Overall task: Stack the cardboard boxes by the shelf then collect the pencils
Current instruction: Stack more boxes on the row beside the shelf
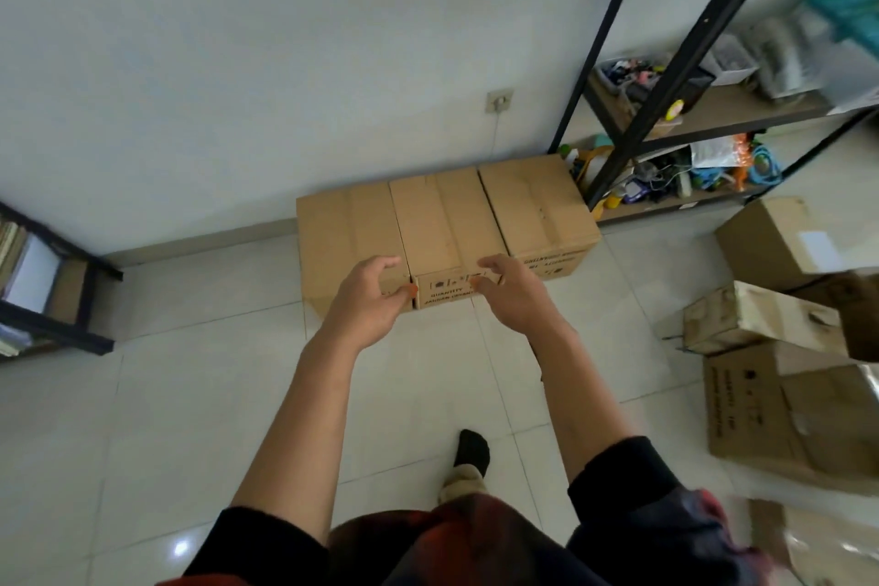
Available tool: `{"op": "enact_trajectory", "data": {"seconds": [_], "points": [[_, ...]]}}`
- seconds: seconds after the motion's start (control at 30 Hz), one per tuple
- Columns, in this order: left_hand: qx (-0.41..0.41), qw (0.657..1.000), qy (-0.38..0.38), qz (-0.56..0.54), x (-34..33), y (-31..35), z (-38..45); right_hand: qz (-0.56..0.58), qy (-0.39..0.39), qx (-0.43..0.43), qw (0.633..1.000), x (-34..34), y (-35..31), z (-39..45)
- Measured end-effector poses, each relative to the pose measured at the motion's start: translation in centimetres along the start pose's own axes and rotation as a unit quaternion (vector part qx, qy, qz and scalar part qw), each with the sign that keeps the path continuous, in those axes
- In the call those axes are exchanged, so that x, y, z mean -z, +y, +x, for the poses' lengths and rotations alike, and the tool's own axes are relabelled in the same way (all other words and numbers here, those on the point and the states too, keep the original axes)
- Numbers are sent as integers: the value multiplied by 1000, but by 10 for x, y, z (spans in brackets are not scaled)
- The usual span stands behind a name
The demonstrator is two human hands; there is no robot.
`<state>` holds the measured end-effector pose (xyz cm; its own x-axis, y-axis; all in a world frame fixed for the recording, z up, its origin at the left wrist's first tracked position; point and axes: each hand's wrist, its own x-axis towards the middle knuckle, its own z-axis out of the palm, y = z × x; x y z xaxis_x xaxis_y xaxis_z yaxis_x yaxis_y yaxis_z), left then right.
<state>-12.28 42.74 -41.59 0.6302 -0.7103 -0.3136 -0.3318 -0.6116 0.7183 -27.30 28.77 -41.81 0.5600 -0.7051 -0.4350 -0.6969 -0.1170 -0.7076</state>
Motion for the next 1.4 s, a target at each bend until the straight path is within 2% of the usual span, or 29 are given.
{"op": "enact_trajectory", "data": {"seconds": [0.33,0.47,0.8,0.93,1.2,1.4], "points": [[-59,998,-5,13,5,-14,-105,31,83,7,996,-24,3,-121],[-84,996,-17,26,-1,-7,-135,28,114,-16,993,-26,16,-160],[-113,992,-26,41,-40,17,-188,54,141,-24,988,6,58,-227],[-109,993,-39,36,-82,38,-217,45,149,-20,988,30,90,-262],[-123,985,-108,53,-210,88,-310,51,167,-81,981,97,214,-357],[-130,978,-147,68,-264,110,-348,77,179,-105,975,127,276,-396]]}}
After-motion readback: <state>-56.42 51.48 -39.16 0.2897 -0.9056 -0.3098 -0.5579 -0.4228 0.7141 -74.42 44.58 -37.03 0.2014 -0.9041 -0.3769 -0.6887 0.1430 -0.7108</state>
